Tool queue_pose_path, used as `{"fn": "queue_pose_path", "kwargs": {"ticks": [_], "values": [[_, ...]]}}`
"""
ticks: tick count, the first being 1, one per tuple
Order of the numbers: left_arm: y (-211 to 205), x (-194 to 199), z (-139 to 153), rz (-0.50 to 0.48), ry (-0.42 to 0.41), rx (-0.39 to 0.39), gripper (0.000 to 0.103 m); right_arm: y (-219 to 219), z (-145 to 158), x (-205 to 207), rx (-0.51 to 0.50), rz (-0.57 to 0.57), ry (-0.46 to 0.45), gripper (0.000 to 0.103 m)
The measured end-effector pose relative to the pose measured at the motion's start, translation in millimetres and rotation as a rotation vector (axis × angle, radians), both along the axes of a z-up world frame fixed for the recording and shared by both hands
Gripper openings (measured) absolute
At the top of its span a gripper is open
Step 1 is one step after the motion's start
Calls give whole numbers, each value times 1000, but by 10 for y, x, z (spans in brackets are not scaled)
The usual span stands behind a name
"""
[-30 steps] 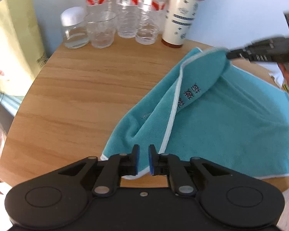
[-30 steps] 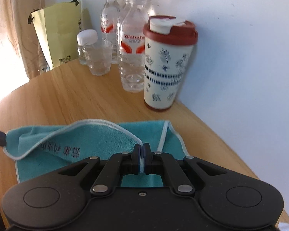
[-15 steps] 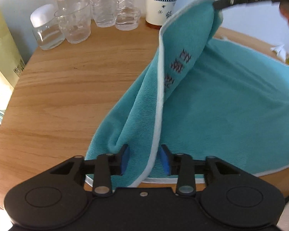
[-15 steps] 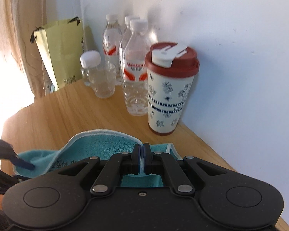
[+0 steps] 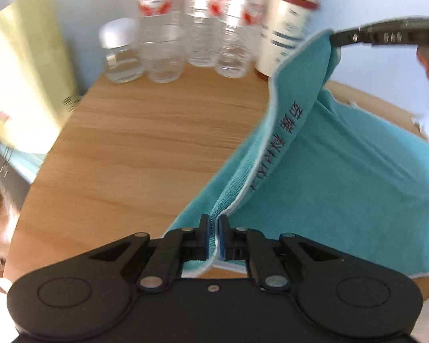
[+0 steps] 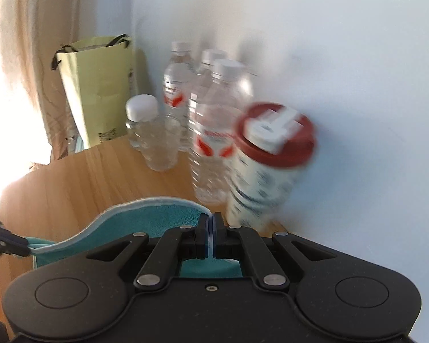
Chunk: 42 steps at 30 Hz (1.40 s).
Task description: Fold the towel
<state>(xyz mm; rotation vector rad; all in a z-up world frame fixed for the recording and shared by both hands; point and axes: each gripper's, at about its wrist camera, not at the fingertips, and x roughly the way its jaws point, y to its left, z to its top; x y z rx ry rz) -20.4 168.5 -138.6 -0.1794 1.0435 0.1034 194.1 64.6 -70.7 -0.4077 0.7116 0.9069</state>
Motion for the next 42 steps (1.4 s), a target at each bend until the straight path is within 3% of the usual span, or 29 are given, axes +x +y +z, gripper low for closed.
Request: {"fn": "queue_pose_path", "kwargs": {"ticks": [9, 13, 19, 22, 24, 33, 39, 42], "values": [[645, -227, 119, 151, 36, -80, 5, 1325, -76, 56, 19, 204, -70, 2], [899, -204, 8, 178, 82, -70, 5, 1956, -392, 35, -47, 250, -80, 2], [1164, -148, -159, 176, 144, -76, 5, 2248, -713, 11, -95, 247, -87, 3], [1228, -125, -225, 186, 194, -36, 6, 2327, -830, 7, -127, 250, -104, 7], [1255, -121, -259, 177, 201, -24, 6, 2335, -844, 1, -140, 254, -103, 14], [1303, -42, -196, 111, 183, 60, 7, 2039, -601, -98, -147, 212, -123, 28], [1132, 256, -106, 14, 80, 62, 10, 1208, -406, -435, -158, 74, -33, 28], [951, 543, -79, -36, 35, 57, 15, 547, -450, -715, -183, -108, 36, 28]]}}
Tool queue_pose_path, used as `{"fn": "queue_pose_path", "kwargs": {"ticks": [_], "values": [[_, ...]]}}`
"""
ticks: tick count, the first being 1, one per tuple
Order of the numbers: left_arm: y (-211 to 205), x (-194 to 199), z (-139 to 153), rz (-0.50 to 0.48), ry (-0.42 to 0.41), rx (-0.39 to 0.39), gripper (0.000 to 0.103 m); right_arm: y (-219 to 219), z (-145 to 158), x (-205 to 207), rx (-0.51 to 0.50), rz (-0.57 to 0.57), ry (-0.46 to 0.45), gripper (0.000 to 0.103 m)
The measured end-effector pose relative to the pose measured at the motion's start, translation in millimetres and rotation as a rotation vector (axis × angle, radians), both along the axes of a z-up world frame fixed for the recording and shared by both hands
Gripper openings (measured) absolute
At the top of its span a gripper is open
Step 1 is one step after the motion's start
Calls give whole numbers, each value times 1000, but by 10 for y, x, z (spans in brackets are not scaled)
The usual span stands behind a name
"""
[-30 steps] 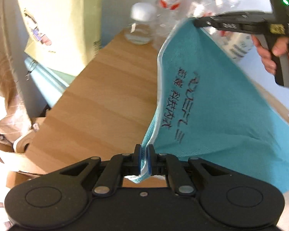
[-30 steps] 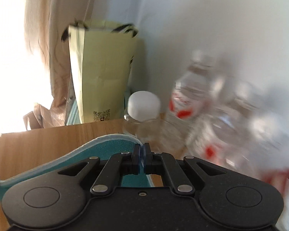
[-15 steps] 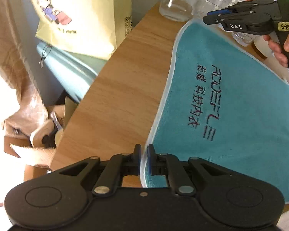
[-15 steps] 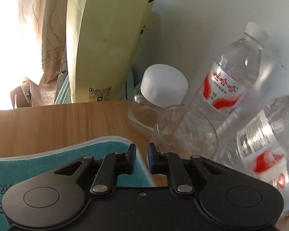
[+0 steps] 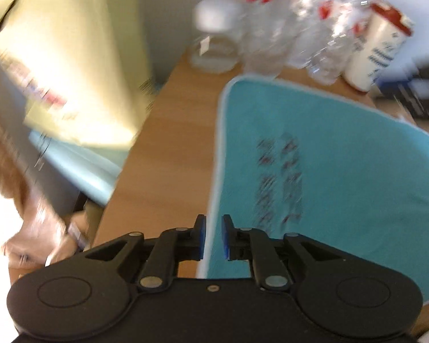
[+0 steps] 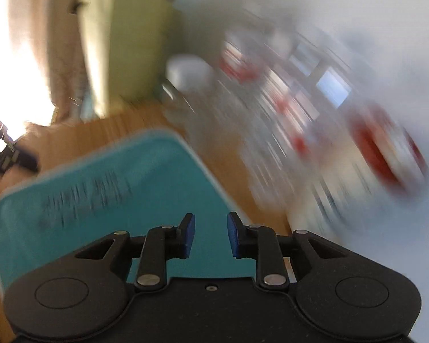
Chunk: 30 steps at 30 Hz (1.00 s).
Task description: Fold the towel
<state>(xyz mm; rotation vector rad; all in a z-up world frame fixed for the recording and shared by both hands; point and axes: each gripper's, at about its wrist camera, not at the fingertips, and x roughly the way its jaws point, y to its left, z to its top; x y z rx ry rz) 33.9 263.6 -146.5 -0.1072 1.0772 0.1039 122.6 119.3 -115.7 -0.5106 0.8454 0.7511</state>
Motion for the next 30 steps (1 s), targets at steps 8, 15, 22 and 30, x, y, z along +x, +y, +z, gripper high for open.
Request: {"fn": "queue_pose_path", "kwargs": {"ticks": [8, 15, 22, 30], "values": [[-378, 748, -212, -105, -32, 52, 16, -2067, -319, -647, -179, -680, 169, 28], [-435, 1175, -373, -93, 4, 80, 18, -3068, -301, -1104, -204, -972, 182, 28], [-560, 1346, -374, -99, 23, 140, 19, -3367, -507, -1430, -214, -1022, 220, 27], [-592, 1489, -378, -134, 40, 193, 19, -3456, -519, -1606, -197, -994, 169, 27]]}}
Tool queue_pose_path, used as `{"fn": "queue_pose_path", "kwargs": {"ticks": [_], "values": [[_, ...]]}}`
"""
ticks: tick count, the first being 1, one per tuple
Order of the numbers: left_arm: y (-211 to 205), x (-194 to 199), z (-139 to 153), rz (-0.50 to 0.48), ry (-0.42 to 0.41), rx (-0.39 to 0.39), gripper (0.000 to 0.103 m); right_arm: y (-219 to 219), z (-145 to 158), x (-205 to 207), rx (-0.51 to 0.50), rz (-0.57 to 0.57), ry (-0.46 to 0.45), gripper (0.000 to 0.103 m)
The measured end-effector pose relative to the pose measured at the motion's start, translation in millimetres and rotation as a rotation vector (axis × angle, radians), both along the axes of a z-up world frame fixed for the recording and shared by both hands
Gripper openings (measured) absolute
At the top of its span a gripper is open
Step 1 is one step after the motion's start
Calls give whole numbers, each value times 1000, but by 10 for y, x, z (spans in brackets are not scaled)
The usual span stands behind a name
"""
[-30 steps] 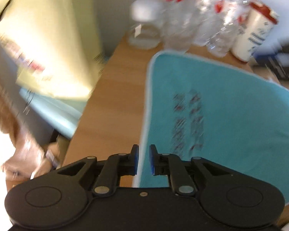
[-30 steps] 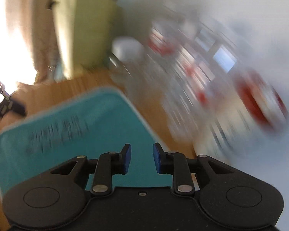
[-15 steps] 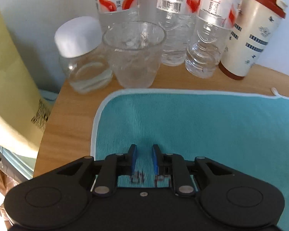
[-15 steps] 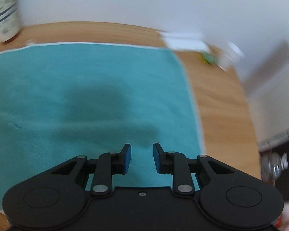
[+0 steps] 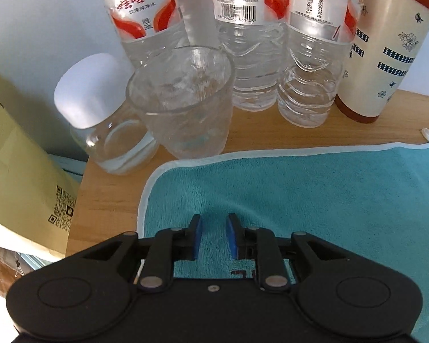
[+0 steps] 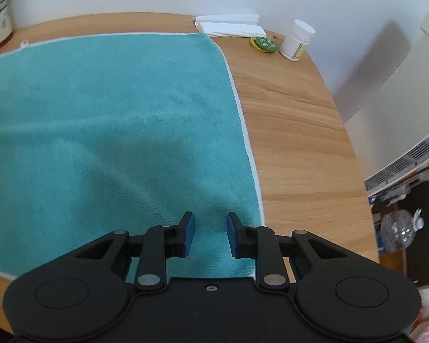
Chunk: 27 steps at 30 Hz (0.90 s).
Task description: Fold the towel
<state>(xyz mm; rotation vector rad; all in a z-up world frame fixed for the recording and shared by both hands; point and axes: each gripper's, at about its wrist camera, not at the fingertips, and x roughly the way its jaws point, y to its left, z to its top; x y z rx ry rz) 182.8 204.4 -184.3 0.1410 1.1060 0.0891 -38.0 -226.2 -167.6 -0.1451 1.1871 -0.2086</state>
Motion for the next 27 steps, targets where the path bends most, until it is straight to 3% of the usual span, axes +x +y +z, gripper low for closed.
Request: {"fn": "queue_pose_path", "kwargs": {"ticks": [4, 9, 12, 13, 15, 18, 20, 23, 27], "values": [[-40, 26, -13, -10, 7, 30, 20, -149, 35, 47, 65, -69, 16, 27], [-57, 14, 37, 22, 35, 39, 22, -88, 67, 193, 20, 0, 53, 29], [-112, -84, 130, -15, 37, 67, 23, -100, 165, 334, 11, 31, 3, 36], [-127, -133, 164, -25, 32, 83, 25, -124, 205, 437, 13, 43, -18, 40], [-136, -233, 215, -35, 29, 92, 39, -191, 256, 639, 26, 48, -44, 40], [-128, -345, 181, -32, 45, 71, 40, -279, 241, 1010, 55, 63, -72, 40], [-108, -396, 113, -13, 66, 65, 39, -355, 185, 1362, 118, 1, -53, 40], [-59, -406, 45, 30, 76, 62, 39, -338, 141, 1686, 127, 18, -83, 40], [-9, -413, 42, 44, 73, 52, 42, -299, -8, 1909, 79, 46, -56, 40]]}}
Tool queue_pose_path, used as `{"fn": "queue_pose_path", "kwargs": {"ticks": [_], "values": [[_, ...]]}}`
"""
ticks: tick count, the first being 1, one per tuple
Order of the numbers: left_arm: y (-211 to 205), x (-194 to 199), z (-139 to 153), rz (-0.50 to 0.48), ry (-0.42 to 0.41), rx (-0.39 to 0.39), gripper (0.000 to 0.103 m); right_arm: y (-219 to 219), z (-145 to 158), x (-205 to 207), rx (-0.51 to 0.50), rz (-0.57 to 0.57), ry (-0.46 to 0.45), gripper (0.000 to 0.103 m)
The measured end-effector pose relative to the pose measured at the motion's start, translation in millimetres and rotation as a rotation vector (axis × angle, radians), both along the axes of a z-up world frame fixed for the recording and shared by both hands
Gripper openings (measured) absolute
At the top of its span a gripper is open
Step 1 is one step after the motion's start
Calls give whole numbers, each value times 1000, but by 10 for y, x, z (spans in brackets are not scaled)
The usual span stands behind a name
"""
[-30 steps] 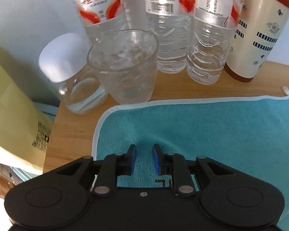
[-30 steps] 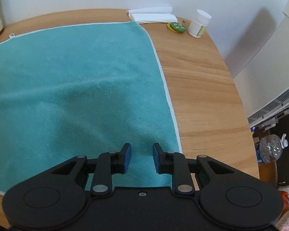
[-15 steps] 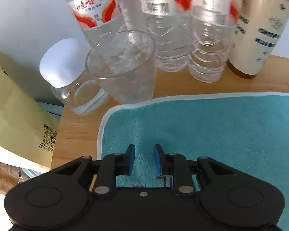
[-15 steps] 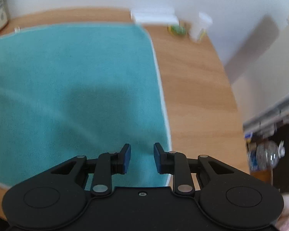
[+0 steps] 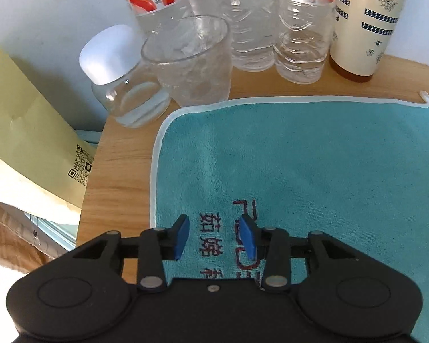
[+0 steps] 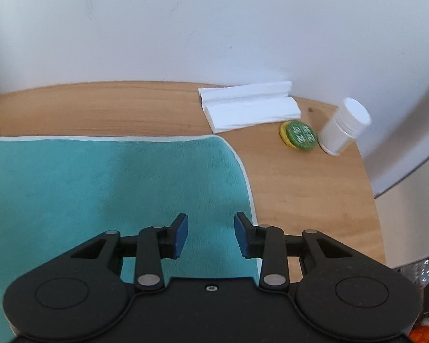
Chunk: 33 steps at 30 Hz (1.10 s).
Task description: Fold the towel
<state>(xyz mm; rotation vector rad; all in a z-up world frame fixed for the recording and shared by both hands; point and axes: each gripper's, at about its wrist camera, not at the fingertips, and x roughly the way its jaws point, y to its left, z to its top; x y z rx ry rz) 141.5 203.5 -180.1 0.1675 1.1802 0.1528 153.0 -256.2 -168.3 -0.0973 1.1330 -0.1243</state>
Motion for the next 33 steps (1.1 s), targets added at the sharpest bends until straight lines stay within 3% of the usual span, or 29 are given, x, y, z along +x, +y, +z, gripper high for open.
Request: {"fn": "queue_pose_path", "kwargs": {"ticks": [5, 9, 12, 16, 21, 25, 28, 33], "values": [[32, -18, -3, 29, 3, -8, 43, -118, -60, -29, -7, -4, 6, 43], [-24, -8, -7, 29, 16, 23, 45, -188, -72, -120, -99, 6, 9, 43], [-40, -10, -14, 30, 16, 34, 45, -312, -85, -129, -68, -32, 28, 43], [-37, -28, -18, 41, 27, 38, 45, -227, -109, -156, -140, 27, 32, 43], [-20, -158, -7, 71, 36, 43, 44, -272, -120, -166, -135, 26, 37, 43], [23, -348, 66, 118, 29, 60, 44, -200, -78, -218, -195, 79, 40, 42], [59, -586, 209, 167, -2, 16, 44, -141, 8, -229, -187, 108, 45, 42], [71, -1053, 373, 236, -23, -34, 44, 427, 402, -143, -85, 338, -53, 44]]}}
